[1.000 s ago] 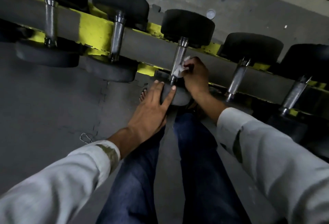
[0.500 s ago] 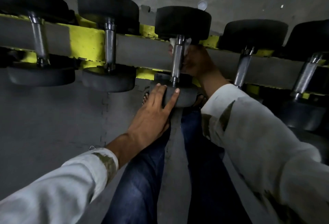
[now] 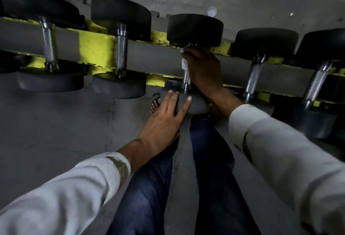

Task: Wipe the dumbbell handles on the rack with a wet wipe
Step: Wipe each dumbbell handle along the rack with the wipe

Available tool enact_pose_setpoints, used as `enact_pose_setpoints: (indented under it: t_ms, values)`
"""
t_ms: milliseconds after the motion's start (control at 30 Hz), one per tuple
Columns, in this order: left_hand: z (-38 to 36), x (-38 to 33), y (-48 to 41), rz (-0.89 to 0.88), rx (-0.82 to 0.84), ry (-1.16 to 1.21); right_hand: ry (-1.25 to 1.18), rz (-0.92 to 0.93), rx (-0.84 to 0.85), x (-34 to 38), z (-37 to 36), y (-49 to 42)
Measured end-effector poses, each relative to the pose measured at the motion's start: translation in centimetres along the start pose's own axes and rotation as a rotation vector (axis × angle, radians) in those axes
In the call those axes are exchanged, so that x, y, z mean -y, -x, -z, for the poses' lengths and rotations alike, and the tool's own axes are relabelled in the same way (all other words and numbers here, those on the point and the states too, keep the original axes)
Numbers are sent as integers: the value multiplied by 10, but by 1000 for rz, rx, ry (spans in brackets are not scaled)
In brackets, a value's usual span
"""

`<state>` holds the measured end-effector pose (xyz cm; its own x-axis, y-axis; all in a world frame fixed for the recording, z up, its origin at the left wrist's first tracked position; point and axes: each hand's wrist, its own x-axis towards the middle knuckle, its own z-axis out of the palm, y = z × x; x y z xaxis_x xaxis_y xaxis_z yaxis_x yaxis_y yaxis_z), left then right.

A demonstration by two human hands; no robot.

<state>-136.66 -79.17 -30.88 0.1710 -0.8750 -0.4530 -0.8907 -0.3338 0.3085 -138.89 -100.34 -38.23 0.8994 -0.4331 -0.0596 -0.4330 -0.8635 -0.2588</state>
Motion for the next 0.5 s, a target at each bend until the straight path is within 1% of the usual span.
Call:
enact_pose_setpoints:
  t_ms: [33,67,167,200,233,267,333,400,500]
  values:
    - [-1,0,0,4,-1,2,47,65,43,-5,2,-2]
    - [-2,-1,0,12,-3,2,46,114,131,-8,7,-3]
    - [-2,-3,0,30,12,11,36,232,558,5,23,-5]
    - [-2,-3,0,30,17,19,64,262,662,12,28,-6]
    - [0,-4,0,28,17,19,78,286,725,18,32,-8]
    - [3,-4,1,27,17,17,51,289,752,22,36,-8]
    - [9,-5,2,28,33,20,-136,207,741,22,44,-8]
    - [13,-6,3,37,50,28,-355,37,681,8,51,-1]
    - [12,-18,-3,-1,-2,-40,-559,-207,542,-30,58,26]
